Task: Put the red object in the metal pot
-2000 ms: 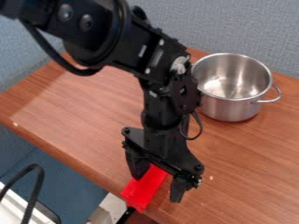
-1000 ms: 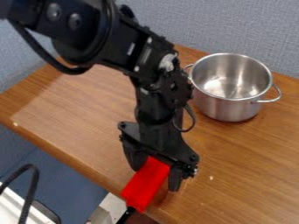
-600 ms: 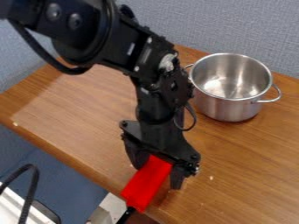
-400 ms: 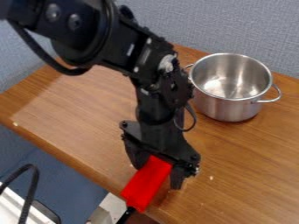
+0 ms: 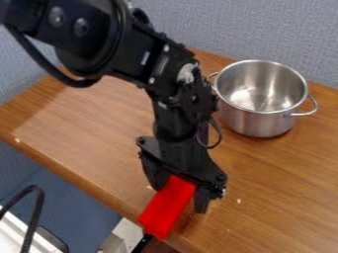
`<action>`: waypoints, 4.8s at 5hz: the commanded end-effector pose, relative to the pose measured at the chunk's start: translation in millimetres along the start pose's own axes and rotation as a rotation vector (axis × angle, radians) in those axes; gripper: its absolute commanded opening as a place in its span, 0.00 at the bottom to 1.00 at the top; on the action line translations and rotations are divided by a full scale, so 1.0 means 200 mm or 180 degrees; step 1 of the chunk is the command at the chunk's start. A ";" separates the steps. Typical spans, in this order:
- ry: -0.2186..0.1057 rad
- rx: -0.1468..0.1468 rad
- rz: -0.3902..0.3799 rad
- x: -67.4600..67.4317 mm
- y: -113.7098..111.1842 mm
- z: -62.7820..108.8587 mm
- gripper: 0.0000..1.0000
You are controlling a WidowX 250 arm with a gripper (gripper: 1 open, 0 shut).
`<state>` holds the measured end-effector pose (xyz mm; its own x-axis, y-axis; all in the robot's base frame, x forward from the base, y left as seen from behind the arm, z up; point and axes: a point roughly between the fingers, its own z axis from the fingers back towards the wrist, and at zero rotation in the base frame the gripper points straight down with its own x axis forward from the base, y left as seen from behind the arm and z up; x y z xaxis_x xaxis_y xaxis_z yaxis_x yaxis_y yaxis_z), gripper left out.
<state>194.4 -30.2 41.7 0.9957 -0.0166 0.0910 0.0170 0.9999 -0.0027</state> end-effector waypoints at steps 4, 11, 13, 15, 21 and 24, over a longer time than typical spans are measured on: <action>-0.0172 -0.0064 0.0011 0.03 -0.01 0.01 1.00; -0.0081 -0.0107 0.0085 0.03 0.02 -0.07 0.00; -0.0096 -0.0118 0.0120 0.04 0.05 -0.02 0.00; -0.0140 -0.0175 0.0299 0.09 0.10 0.12 0.00; -0.0381 -0.0401 0.0466 0.62 -0.10 0.42 0.00; -0.0399 -0.0439 0.0567 0.68 -0.02 0.42 0.00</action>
<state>313.9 -37.7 116.8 0.9784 0.1594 0.1319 -0.1397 0.9792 -0.1471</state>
